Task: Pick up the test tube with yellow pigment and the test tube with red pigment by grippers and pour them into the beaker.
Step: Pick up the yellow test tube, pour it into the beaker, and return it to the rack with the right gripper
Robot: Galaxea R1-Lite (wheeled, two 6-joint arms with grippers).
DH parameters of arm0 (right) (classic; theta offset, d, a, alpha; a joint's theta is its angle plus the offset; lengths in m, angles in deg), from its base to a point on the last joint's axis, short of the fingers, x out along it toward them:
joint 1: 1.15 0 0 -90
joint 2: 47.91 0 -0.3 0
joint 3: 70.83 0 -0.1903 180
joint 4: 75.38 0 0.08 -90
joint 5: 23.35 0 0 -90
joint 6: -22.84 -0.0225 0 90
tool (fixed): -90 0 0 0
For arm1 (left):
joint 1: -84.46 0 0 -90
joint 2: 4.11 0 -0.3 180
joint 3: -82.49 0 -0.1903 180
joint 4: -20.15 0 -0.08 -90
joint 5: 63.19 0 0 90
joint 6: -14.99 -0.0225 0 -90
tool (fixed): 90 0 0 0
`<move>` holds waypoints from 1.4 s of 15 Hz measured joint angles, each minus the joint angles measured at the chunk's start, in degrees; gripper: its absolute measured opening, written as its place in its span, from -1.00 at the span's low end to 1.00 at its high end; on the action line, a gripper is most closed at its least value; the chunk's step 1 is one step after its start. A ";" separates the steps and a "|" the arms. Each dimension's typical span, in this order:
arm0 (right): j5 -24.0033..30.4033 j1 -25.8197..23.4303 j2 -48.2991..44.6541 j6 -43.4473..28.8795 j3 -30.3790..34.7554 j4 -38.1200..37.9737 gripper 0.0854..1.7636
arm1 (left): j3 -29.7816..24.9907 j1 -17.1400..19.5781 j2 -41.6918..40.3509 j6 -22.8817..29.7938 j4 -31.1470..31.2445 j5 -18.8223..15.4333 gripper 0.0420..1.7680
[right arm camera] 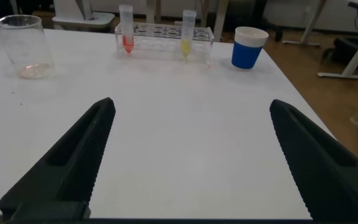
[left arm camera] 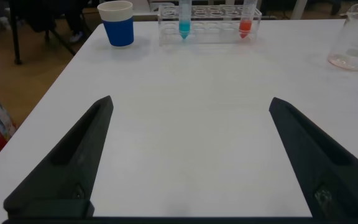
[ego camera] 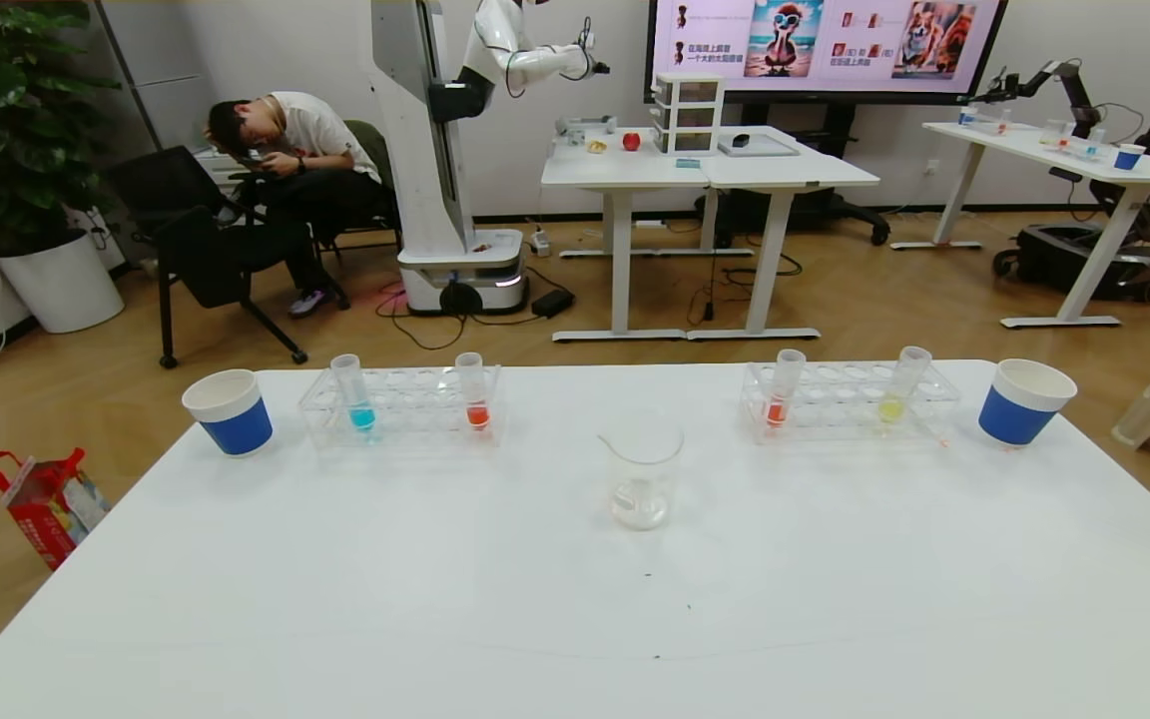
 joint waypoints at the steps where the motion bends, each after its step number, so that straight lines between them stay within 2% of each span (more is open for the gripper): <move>1: -0.10 0.05 1.32 -0.30 -1.32 0.45 0.97 | 0.00 0.00 0.00 0.00 0.00 0.00 0.98; 3: -0.13 0.63 6.84 -1.10 -4.68 3.38 0.97 | 0.00 0.00 0.00 0.00 0.00 0.00 0.98; 5: -0.16 1.35 15.19 -1.38 -7.41 10.20 0.97 | 0.00 0.00 0.00 0.00 0.00 0.00 0.98; 11: 0.09 1.67 48.74 -1.77 -12.51 37.77 0.97 | 0.00 0.00 0.00 0.00 -0.02 0.00 0.98; 17: 3.63 -1.58 84.41 -2.01 -18.27 66.44 0.97 | 0.00 0.00 0.00 0.00 0.00 0.00 0.98; 21: 6.11 -2.97 104.02 -4.58 -24.92 80.71 0.97 | 0.00 0.00 0.00 0.00 0.00 0.00 0.98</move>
